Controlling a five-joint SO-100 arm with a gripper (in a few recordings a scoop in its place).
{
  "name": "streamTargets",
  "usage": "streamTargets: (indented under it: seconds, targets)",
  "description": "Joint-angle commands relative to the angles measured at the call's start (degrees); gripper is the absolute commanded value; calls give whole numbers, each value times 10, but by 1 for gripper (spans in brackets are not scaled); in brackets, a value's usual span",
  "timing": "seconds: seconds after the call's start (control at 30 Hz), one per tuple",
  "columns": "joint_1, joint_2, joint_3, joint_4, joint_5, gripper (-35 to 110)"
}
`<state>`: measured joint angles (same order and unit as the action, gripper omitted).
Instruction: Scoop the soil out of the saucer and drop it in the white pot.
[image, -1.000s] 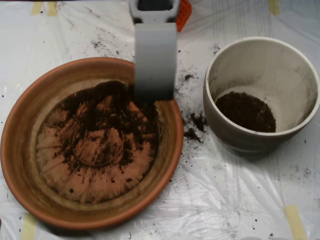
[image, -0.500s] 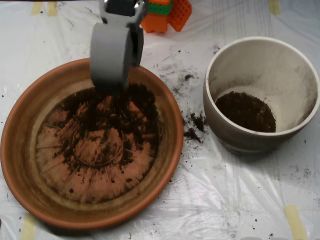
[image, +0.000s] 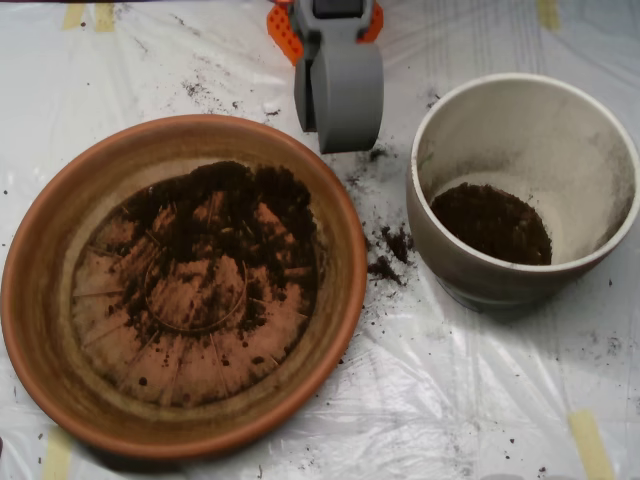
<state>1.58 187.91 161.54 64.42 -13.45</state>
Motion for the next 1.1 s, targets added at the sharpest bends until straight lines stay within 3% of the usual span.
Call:
streamTargets:
  seconds: [0.0,0.07,0.47,1.07]
  targets:
    - [-4,39,22,-20,4,13]
    - [-20,39,29,-29,11,7]
    - [-193,40,102,-89,47,0]
    - [-166,40,162,-139,74,2]
